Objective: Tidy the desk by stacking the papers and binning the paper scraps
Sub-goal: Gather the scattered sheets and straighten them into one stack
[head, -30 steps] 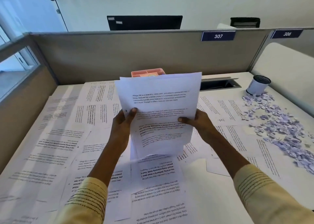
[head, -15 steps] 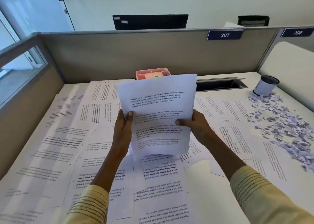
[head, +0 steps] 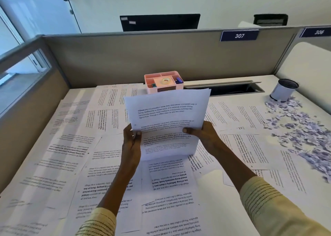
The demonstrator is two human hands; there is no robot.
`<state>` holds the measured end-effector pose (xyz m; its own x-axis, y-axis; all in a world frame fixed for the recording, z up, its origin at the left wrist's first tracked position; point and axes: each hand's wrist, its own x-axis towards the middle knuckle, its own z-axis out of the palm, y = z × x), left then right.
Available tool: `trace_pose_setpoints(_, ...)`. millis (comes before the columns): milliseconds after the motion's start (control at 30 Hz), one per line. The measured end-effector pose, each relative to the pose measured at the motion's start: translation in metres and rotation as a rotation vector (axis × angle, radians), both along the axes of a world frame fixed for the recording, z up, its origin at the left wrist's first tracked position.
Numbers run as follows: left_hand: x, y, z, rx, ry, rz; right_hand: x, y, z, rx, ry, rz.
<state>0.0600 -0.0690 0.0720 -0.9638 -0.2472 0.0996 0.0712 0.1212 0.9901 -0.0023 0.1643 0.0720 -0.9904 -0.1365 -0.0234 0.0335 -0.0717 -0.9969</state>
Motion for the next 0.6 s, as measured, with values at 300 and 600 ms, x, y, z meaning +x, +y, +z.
trace_pose_setpoints(300,0.004,0.001,-0.012,-0.073,-0.033,0.0,0.008,-0.004,-0.018,0.061,-0.032,-0.055)
trace_pose_setpoints(600,-0.004,0.005,-0.012,-0.014,-0.106,0.079,0.014,0.016,-0.02,0.213,0.009,-0.059)
